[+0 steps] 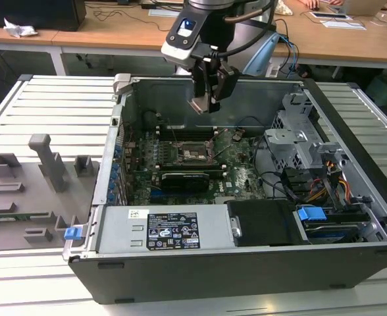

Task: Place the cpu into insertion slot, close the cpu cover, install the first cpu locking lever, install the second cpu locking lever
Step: 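Place the cpu into insertion slot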

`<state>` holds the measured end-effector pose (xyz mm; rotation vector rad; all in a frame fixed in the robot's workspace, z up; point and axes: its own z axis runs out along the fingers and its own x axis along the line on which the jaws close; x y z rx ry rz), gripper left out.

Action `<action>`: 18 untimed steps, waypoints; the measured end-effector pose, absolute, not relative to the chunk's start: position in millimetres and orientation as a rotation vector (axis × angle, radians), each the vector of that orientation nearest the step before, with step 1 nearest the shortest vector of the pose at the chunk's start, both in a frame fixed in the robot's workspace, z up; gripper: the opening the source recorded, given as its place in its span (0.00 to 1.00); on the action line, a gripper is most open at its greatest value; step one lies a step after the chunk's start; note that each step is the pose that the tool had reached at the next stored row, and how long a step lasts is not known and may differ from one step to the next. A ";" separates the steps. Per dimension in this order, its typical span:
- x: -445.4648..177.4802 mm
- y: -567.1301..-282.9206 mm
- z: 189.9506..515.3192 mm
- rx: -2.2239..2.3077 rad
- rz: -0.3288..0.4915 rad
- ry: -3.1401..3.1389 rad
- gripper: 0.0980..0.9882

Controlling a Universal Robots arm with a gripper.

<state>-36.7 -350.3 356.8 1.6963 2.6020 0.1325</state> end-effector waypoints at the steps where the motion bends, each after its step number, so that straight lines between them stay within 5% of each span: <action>1: -36.7 -350.2 356.5 1.709 0.132 2.594 0.48; 18: -36.7 -350.2 351.2 1.904 0.127 2.445 0.48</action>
